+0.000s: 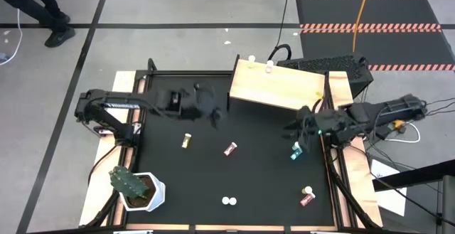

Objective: Pick and place medicine bottles onto shelf by color
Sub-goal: Put the left blue pill bottle on the shelf

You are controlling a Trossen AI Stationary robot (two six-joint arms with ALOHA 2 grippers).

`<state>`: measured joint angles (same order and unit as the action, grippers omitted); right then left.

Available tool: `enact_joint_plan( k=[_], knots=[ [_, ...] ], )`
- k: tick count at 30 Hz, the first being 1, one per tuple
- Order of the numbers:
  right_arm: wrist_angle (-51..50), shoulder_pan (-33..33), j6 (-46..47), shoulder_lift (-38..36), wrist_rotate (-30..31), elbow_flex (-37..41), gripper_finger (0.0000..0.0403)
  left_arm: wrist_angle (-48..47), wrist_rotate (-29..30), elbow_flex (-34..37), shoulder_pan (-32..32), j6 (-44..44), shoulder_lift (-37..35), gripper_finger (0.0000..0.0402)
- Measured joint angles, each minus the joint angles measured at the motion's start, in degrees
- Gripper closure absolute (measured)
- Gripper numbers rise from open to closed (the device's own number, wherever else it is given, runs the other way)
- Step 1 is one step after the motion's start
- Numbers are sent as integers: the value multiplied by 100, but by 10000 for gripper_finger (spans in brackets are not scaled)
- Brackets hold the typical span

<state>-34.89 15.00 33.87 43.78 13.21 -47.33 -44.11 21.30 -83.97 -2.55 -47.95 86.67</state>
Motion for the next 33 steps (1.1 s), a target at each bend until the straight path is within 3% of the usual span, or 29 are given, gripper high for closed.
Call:
enact_joint_plan(
  k=[7, 15, 25, 30, 33],
  knots=[
    [673, 942, 921, 770, 486, -2, 232, 1270, 1, 951, -682, -873, -2, 117],
    [1683, 1623, 915, 1670, 460, 0, 232, 2148, -67, 1423, -1388, 1356, -5, 117],
    [2891, 1815, 1787, 2435, 952, -44, 232, 1864, -197, 1423, -1721, 1978, -71, 117],
    [2691, 1986, 1710, 3081, 1065, -699, 232, 1095, -606, 1426, -1998, 2009, -221, 117],
    [2415, 2089, 1193, 3643, 892, -1228, 232, 806, -638, 1412, -2159, 2270, -248, 117]
  ],
)
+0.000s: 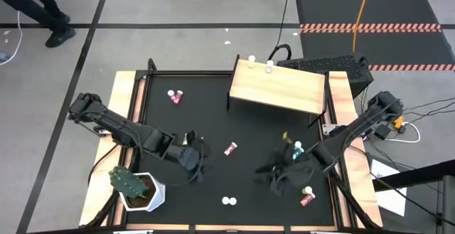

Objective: Pick and place medicine bottles onto shelf by color
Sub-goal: Put the left blue pill bottle on the shelf

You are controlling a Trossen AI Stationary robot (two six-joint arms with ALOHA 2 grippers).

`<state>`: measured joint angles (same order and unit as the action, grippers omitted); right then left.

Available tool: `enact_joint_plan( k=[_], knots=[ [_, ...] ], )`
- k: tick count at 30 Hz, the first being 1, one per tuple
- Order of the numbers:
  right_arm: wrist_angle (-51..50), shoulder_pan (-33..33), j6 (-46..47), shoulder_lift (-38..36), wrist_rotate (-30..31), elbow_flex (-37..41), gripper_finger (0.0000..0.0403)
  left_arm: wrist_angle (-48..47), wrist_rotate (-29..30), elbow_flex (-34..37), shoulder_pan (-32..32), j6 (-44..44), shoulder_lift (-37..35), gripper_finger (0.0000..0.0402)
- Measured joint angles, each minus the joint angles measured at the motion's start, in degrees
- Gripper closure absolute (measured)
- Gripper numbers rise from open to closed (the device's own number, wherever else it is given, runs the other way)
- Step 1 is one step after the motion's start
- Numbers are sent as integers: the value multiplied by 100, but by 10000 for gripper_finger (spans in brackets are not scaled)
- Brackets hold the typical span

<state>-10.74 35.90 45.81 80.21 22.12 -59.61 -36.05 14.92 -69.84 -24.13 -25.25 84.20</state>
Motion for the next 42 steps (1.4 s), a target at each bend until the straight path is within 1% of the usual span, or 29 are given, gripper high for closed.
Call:
enact_joint_plan(
  k=[3, 5, 6, 9, 11, 14, 18, 21, 25, 28, 32, 35, 37, 42],
  knots=[
    [-78, 69, -686, 613, -316, -445, 232, -260, -11, 13, -134, 451, 20, 117],
    [-76, 96, -963, 986, -463, -639, 230, -309, -9, 9, -181, 732, 11, 117],
    [-22, 96, -1115, 1173, -568, -728, 228, -350, -9, 9, -182, 814, 11, 117],
    [35, 88, -1558, 1610, -633, -946, 215, -363, -1, 9, -151, 801, 16, 117],
    [191, 80, -2004, 1831, -646, -1031, 200, -367, 48, 9, -146, 656, 16, 117],
    [694, 15, -2654, 2120, -727, -1043, 173, -367, 151, 9, -154, 344, 16, 117],
    [1294, -89, -3074, 2529, -871, -1045, 140, -364, 372, 9, -150, -341, 16, 117],
    [1712, -137, -3182, 2723, -837, -1045, 130, -335, 424, 9, -167, -721, 16, 117],
    [1902, -164, -3166, 2673, -598, -1045, 134, -327, 311, 9, -326, -827, 16, 117],
    [1650, -172, -3214, 2427, -535, -1045, 139, -194, 308, 9, -492, -800, 16, 117],
    [1126, -170, -3199, 1996, -250, -1045, 139, 190, 303, 9, -646, -409, 16, 117],
    [714, -170, -3093, 1763, -251, -1045, 139, 613, 313, 9, -687, 29, 16, 117],
    [406, -157, -2861, 1721, -260, -1043, 139, 953, 350, 9, -666, 290, 16, 117],
    [313, 20, -2139, 1758, -268, -701, 140, 2085, 420, 9, -543, 721, 16, 117]
  ],
)
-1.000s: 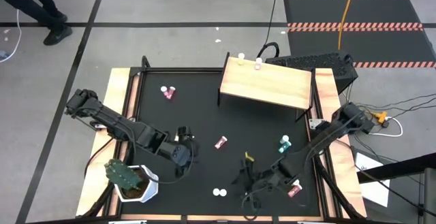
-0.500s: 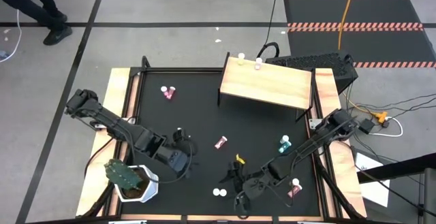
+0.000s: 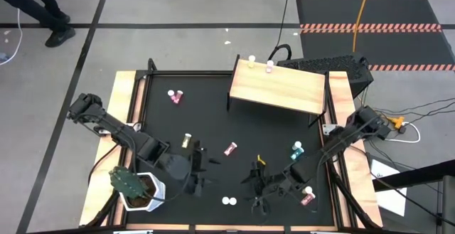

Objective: Pick and place medicine bottles onto shelf by color
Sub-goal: Put the left blue pill bottle on the shelf

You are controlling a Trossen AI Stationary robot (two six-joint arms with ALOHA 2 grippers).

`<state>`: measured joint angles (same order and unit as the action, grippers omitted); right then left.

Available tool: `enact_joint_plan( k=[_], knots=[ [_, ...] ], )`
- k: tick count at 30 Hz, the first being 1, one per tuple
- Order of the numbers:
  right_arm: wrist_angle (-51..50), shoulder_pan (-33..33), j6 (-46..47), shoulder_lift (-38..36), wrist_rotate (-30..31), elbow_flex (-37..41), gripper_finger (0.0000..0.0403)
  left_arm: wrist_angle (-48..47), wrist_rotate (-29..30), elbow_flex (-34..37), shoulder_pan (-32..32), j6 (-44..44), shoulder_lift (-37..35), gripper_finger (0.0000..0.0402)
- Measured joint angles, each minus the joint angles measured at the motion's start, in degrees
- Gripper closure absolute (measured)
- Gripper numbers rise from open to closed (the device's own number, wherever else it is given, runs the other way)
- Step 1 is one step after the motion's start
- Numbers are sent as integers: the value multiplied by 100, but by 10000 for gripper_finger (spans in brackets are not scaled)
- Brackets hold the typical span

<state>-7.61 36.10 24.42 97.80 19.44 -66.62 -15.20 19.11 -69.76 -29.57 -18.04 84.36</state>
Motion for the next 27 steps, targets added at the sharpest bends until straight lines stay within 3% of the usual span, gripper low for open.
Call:
enact_joint_plan(
  k=[5, 9, 14, 19, 23, 27],
  knots=[
    [114, 164, 516, 7, -4, 437, 140, 953, 3, -4, -44, 304, 90, 117],
    [679, 223, 640, 7, -5, 824, 140, 1542, -284, -7, -254, 1071, 508, 117],
    [1153, 214, 1003, 7, 61, 1169, 140, 2069, -540, -40, -353, 699, 1243, 117],
    [1097, 217, 1521, 7, 452, 1355, 140, 1737, -695, -476, -358, 59, 1866, 117],
    [1100, 210, 1544, 7, 471, 1430, 140, 1360, -938, -815, -277, 8, 2146, 117],
    [1101, 201, 1546, 7, 473, 1498, 140, 1286, -821, -879, -86, 100, 2122, 117]
  ],
)
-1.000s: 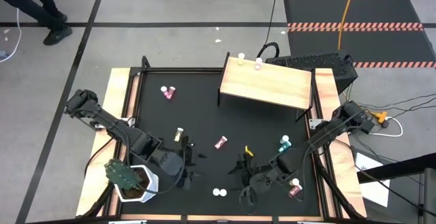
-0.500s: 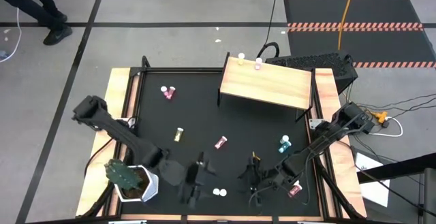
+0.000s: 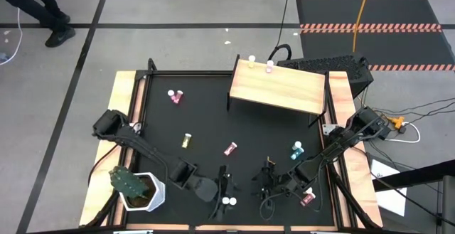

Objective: Pick and place medicine bottles onto shelf by color
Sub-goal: Put the left blue pill bottle on the shelf

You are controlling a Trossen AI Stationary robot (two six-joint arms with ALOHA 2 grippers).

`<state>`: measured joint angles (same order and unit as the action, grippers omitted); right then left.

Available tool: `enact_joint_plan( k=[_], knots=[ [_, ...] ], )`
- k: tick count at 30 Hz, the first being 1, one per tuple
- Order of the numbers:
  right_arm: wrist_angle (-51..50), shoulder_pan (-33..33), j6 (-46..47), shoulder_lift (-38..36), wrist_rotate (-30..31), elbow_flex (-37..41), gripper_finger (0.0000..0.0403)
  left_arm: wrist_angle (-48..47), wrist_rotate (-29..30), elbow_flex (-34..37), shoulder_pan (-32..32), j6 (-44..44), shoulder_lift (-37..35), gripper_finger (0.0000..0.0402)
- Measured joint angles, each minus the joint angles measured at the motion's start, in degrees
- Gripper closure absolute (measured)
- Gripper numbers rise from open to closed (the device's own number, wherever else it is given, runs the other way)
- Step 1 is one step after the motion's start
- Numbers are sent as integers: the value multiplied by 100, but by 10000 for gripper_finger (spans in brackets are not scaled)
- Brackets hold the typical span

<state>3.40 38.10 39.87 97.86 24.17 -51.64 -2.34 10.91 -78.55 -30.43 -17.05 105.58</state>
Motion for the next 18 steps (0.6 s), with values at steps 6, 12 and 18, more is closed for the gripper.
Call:
enact_joint_plan(
  k=[6, 12, 18],
  knots=[
    [-175, -11, 510, 0, 225, 118, 140, -704, -51, 11, 267, -553, 33, 117],
    [-365, -23, 1302, 0, 744, 374, 140, -343, -644, -64, 211, -651, 510, 117],
    [-454, -104, 1940, 0, 746, 651, 140, -1261, -681, -1036, 223, -743, 1179, 117]
  ],
)
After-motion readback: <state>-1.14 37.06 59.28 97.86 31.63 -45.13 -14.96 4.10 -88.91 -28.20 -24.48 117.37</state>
